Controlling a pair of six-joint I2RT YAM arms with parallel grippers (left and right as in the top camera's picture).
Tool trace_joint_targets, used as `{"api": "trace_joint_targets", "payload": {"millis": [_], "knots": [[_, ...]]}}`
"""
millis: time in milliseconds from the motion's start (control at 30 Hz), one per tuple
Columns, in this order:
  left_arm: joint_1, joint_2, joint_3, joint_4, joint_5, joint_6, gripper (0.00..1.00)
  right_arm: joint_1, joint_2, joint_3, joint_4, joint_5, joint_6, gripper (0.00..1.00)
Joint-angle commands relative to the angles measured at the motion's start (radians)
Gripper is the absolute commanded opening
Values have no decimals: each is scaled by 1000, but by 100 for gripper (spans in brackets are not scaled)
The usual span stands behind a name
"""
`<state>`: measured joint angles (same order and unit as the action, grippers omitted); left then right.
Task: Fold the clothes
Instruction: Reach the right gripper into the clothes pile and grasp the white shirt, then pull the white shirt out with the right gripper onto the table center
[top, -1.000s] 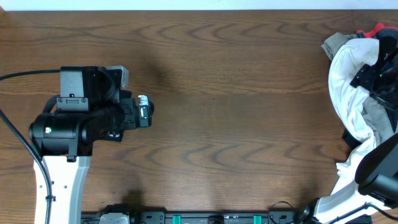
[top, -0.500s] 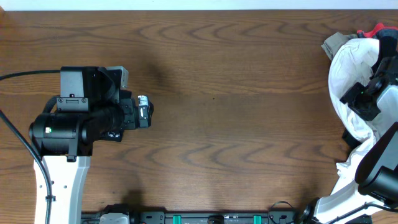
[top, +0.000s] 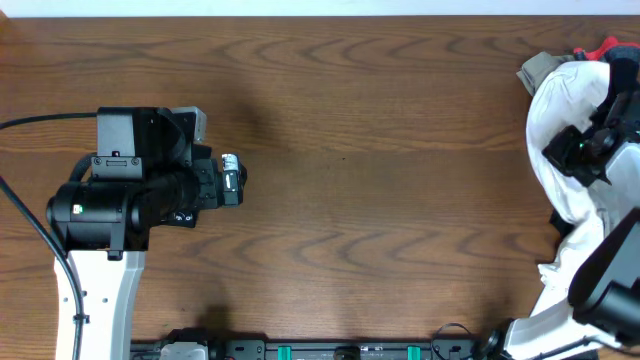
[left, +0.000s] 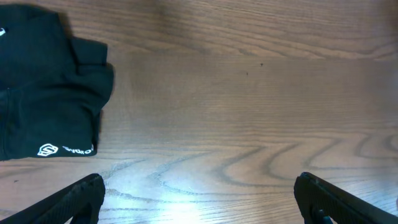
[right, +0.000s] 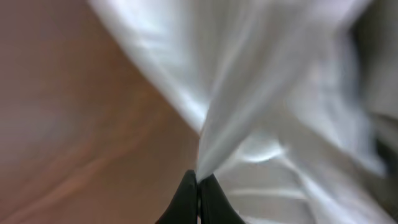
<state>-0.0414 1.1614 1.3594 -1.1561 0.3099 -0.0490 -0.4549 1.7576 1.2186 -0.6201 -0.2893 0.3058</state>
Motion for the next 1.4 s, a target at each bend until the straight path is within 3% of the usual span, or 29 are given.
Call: {"api": "trace_joint_targets", "payload": {"millis": [0,333,567,700,733,900,967,1033,1200,1267,1367], "knots": [[-2,0,21,2,-9,3,99,86,-112,4,11,-305,-61,1],[5,-5,89,9,-18,3,99,578,-172,4,15,-281,-80,1],[8,-19,169,9,-189,3,99,955,-143,4,27,-236,-231,1],[8,-23,173,8,-225,3,99,1114,-148,5,29,-107,-299,12],[8,-23,172,5,-225,3,99,1132,-152,5,31,-71,-299,18],[8,-23,172,-14,-225,3,99,1068,-219,5,25,127,-168,61],[8,-22,172,-16,-225,3,99,993,-239,5,8,174,-120,70],[8,-22,172,-19,-225,3,99,909,-242,5,-27,174,-119,74],[8,-14,172,-26,-225,3,98,747,-181,4,-202,114,-126,70],[8,-8,172,-26,-225,3,98,734,-142,-2,-251,28,-185,66],[8,1,171,-25,-225,3,98,756,-81,-24,-295,-2,-218,67]]}}
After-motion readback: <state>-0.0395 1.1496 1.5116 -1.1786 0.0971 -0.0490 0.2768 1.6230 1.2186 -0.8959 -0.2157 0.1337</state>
